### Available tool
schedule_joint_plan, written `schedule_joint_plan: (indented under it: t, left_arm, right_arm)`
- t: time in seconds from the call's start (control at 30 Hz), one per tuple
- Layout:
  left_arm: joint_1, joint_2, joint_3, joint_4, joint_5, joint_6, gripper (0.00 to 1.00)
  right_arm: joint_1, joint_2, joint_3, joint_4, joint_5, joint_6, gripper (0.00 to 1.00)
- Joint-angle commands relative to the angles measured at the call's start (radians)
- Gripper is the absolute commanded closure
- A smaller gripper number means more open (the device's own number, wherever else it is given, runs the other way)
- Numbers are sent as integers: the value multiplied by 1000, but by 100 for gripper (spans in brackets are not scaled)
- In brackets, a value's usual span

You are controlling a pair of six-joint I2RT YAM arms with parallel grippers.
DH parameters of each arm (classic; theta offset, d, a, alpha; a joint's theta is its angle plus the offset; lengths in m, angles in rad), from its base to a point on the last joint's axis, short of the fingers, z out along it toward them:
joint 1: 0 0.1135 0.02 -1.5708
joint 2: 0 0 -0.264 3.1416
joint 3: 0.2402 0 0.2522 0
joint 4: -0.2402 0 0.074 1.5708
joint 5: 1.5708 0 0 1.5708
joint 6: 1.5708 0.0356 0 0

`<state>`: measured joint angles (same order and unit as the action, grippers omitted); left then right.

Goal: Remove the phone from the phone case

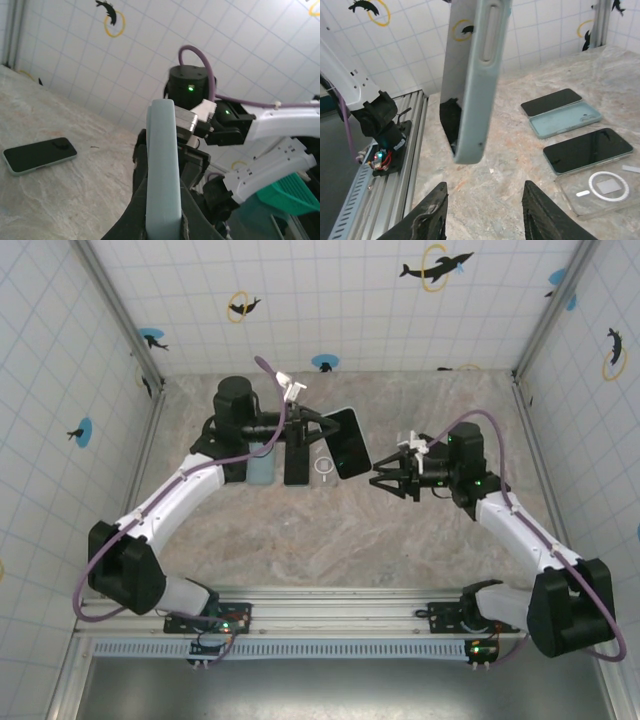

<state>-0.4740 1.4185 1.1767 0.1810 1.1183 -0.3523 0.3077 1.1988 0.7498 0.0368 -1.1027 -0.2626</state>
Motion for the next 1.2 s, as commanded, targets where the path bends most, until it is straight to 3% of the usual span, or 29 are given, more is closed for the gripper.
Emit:
schedule_joint_plan:
  t: [0.0,0.3,0.93,1.17]
  left_arm:
    - [5,-26,-3,-31,86,75,100]
    - [6,-41,19,-204,50,236,100]
    - [6,-47,18,-207,60,235,100]
    - [6,-49,10,-207,66,231,100]
  right_arm:
    - [26,32,74,-114,-5,-151,62]
    - [55,63,142,-243,-36,-259,73]
    - [108,155,264,-513,-2,-473,78]
    - [126,166,284,-525,9,-488,81]
